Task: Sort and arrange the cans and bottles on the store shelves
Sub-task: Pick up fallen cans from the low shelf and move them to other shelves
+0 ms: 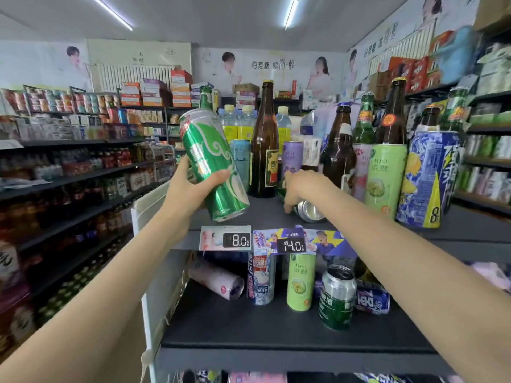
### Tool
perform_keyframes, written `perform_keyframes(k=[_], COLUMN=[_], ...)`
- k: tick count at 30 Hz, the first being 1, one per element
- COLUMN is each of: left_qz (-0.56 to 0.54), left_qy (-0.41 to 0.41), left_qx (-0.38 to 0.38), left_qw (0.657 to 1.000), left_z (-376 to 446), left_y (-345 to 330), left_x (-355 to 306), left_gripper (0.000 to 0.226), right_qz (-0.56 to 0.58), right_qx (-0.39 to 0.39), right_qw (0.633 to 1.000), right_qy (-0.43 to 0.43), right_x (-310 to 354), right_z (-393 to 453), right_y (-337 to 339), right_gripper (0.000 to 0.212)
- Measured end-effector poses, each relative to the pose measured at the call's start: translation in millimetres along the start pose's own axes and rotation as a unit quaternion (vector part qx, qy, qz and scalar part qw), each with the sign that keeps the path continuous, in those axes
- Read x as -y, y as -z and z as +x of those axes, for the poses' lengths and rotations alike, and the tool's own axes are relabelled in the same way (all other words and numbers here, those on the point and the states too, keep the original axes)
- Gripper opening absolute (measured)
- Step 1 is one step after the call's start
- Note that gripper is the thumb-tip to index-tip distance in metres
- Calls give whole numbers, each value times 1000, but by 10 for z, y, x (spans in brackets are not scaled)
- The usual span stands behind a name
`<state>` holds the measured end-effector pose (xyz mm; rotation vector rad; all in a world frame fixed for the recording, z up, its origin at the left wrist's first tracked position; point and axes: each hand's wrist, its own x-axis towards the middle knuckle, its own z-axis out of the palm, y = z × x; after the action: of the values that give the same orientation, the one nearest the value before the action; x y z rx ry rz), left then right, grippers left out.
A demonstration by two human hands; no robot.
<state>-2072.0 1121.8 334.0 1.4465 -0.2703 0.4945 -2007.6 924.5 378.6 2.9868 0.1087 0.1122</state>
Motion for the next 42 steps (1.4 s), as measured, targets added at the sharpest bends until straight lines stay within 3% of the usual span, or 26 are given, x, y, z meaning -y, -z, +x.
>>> perform_keyframes(k=[4,7,9,11,14,16,18,22,27,31,36,39,42], left_qz=[7,1,-11,-36,-51,-35,-1,44,61,129,183,209,223], left_qy=[-9,-24,-38,-47,-47,-40,-24,28,151,261,312,316,300], left_qx=[14,29,41,60,120,161,203,233,202,199,132,99,53], left_qw=[1000,999,998,996,990,986,979,971,966,936,923,920,926], left_z=[-181,-337,-467,-595,-817,-1017,-1241,-1650,-2076,-2522,-2783,-2692,-2544], left_y=[43,20,-60,-145,-208,-196,-176,-284,-514,-670,-1019,-1230,-1437], left_x=[-40,-112,-174,-217,-215,-135,30,414,1073,1701,2469,2953,3368], left_gripper=[80,79,72,67,73,74,78,82,70,94,57,59,79], right_qz=[141,260,353,507,719,767,762,689,664,599,615,635,624], right_qx=[11,-4,-33,-66,-123,-135,-133,-149,-104,-20,18,-20,-61], right_qw=[990,965,933,857,676,612,615,698,739,801,785,765,769], right_qy=[20,36,53,70,102,136,151,123,52,-7,-67,-103,-125], right_x=[-87,-205,-262,-322,-480,-588,-659,-795,-1110,-1435,-1420,-1287,-1204], right_z=[-62,-245,-479,-772,-1181,-1443,-1750,-2189,-2419,-2538,-2309,-2009,-1640], right_y=[12,62,154,252,148,-103,-449,-1236,-2158,-3076,-3954,-4309,-4514], right_gripper=[83,86,72,54,54,48,54,76,70,70,77,75,71])
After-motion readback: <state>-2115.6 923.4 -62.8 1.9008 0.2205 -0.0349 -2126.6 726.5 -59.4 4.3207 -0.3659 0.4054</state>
